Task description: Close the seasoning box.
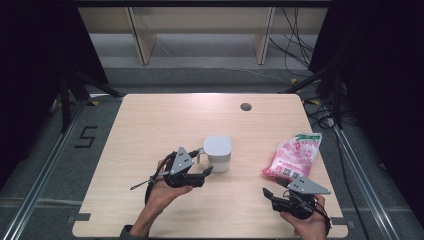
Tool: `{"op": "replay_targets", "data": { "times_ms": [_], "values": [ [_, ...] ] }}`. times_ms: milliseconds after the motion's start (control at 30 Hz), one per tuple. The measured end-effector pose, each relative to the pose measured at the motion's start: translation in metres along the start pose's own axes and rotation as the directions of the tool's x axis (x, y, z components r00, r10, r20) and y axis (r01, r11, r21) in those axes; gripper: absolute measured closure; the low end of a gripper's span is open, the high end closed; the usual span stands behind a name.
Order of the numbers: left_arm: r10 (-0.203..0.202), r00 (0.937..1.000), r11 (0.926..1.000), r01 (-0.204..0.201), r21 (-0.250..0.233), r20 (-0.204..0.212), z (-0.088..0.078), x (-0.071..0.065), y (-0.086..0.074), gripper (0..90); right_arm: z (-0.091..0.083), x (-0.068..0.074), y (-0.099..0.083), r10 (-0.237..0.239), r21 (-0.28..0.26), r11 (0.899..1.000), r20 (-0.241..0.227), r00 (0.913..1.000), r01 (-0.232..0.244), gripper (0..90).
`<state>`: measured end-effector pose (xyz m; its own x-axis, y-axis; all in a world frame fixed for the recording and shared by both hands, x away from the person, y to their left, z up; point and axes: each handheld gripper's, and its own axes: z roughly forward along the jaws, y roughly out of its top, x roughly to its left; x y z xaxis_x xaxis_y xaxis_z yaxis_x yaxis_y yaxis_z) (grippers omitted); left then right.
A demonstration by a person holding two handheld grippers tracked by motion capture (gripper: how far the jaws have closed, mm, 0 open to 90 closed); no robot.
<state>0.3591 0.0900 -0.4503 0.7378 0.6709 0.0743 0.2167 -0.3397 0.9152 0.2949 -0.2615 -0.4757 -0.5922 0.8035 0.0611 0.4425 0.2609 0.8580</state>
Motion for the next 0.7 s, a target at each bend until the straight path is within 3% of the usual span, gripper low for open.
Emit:
{"op": "replay_targets", "data": {
  "times_ms": [67,133,167,233,267,433,467,500,533,567,700],
  "values": [
    [0.005,1.0000,1.0000,-0.005,0.006,0.006,0.000,-0.003,-0.003,28.1,-0.001,0.002,0.000,0.010,0.013,1.000,0.005,0.9999,-0.010,38.2],
    [0.015,0.9998,0.9998,-0.015,0.014,0.012,0.000,-0.004,-0.006,27.9,0.000,0.001,0.000,-0.012,0.005,1.000,0.004,0.9999,0.012,38.2],
    [-0.010,0.9998,0.9999,0.010,0.013,0.015,0.001,-0.006,-0.007,27.7,0.000,0.001,0.000,-0.012,0.002,1.000,0.000,0.9999,0.012,38.1],
    [-0.004,0.9999,0.9999,0.004,0.014,0.010,0.000,-0.007,-0.009,27.2,0.001,0.002,-0.001,-0.006,0.005,1.000,-0.010,0.9999,0.006,38.1],
    [0.020,0.9997,0.9996,-0.020,0.018,0.015,0.000,-0.006,-0.009,27.0,0.002,0.002,-0.001,-0.008,0.007,1.000,0.006,1.0000,0.008,38.1],
    [-0.004,0.9994,0.9997,0.003,0.026,0.035,0.003,-0.013,-0.015,26.4,0.002,0.002,-0.001,-0.016,0.001,1.000,-0.008,0.9998,0.016,37.5],
    [0.019,0.9991,0.9993,-0.021,0.031,0.037,0.002,-0.012,-0.015,26.3,0.003,0.002,-0.001,-0.010,0.003,1.000,-0.004,0.9999,0.010,37.4],
    [-0.005,0.9993,0.9997,0.004,0.025,0.038,0.002,-0.015,-0.017,26.3,0.002,0.001,-0.001,-0.018,0.005,1.000,-0.019,0.9997,0.018,37.1],
    [0.027,0.9989,0.9991,-0.028,0.032,0.038,0.001,-0.013,-0.017,26.2,0.002,0.001,-0.001,-0.008,0.005,1.000,-0.018,0.9998,0.008,37.1],
    [0.005,0.9994,0.9995,-0.006,0.031,0.034,0.001,-0.015,-0.018,26.2,0.002,0.002,-0.001,-0.001,0.002,1.000,-0.023,0.9997,0.001,37.1],
    [0.000,0.9991,0.9990,-0.002,0.044,0.042,-0.001,-0.019,-0.024,25.8,0.002,0.001,-0.001,-0.006,0.005,1.000,-0.023,0.9997,0.006,37.2]
  ]
}}
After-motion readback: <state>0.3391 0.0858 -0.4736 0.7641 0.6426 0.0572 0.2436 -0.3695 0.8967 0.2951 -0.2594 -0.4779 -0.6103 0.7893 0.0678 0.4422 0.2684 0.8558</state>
